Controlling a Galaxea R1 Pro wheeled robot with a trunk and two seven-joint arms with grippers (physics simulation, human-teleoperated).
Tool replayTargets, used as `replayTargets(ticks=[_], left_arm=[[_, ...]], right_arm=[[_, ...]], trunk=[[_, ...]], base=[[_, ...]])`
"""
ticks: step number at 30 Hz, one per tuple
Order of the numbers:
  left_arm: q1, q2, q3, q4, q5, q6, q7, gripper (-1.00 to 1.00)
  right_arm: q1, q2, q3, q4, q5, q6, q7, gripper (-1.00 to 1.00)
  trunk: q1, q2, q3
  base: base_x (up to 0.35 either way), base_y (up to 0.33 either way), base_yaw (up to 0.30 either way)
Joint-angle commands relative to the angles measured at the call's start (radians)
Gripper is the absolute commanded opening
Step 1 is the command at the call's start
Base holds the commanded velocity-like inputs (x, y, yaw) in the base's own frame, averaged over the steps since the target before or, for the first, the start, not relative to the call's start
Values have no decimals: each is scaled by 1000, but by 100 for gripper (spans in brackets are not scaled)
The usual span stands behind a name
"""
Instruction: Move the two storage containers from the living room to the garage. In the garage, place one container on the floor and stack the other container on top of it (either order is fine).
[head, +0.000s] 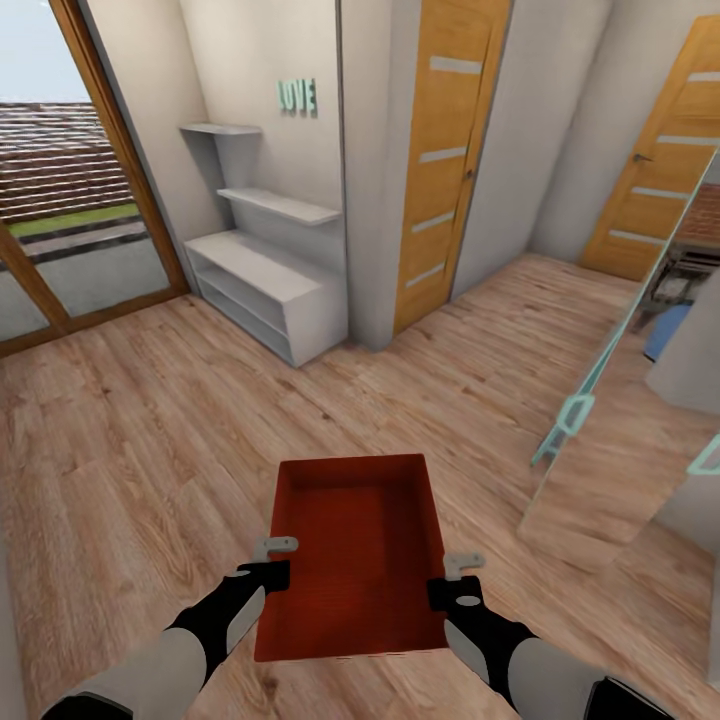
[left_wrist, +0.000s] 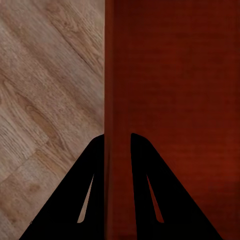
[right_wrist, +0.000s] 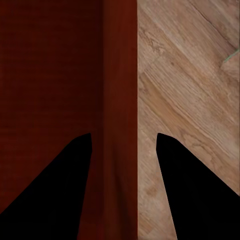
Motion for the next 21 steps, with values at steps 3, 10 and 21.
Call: replayTargets(ticks=[3,10,21], left_arm=[[0,18,-29,-6,-3,0,14,-100],[0,18,-29,-6,-3,0,14,-100],[0,18,-29,-6,-3,0,15,-100]], right_arm=[[-1,-1,-3,2,-36,-3,-3,-100],[-1,0,-3,2,-36,-3,-3,-100],[-1,0,-3,2,-36,-3,-3,-100]], trunk=[[1,-2,-2],[1,-2,-2],[1,-2,-2]], base=[[323,0,0],[323,0,0],[323,0,0]])
